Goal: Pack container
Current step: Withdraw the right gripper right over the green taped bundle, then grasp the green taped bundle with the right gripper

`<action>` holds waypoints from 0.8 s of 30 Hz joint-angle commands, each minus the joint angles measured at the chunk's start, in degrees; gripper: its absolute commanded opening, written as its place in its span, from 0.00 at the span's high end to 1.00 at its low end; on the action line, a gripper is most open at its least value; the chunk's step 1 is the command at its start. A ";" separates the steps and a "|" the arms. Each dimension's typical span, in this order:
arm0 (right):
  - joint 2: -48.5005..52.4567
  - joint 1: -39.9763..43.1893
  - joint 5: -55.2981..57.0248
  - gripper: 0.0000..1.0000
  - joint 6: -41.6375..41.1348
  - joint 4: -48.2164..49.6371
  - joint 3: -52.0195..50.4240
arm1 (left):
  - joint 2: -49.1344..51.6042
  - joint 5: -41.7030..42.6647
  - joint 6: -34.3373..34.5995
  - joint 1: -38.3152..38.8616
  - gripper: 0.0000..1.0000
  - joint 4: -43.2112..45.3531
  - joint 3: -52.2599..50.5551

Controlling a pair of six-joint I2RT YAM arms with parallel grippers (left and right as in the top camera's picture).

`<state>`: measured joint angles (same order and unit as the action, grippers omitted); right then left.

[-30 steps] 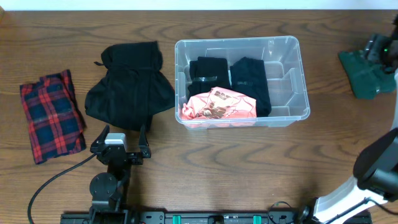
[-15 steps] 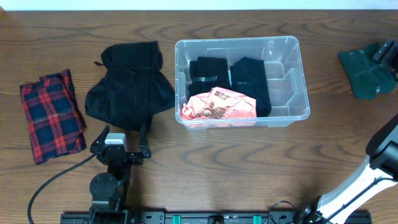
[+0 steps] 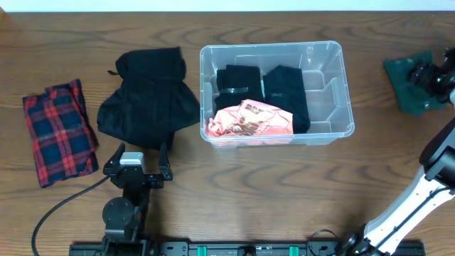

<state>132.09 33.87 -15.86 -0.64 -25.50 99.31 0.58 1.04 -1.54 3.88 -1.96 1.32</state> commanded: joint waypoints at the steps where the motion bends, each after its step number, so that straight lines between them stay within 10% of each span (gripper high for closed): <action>1: 0.00 -0.26 -2.64 0.24 -0.37 -7.19 -1.60 | -0.35 -1.55 -0.35 0.22 0.02 -2.10 -1.09; 24: -21.22 -1.53 3.06 0.11 2.84 -19.12 -1.44 | -0.35 -1.55 -0.35 0.22 0.02 -2.10 -1.09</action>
<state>115.11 32.40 -16.71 1.69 -43.92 97.71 0.58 1.04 -1.54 3.88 -1.96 1.32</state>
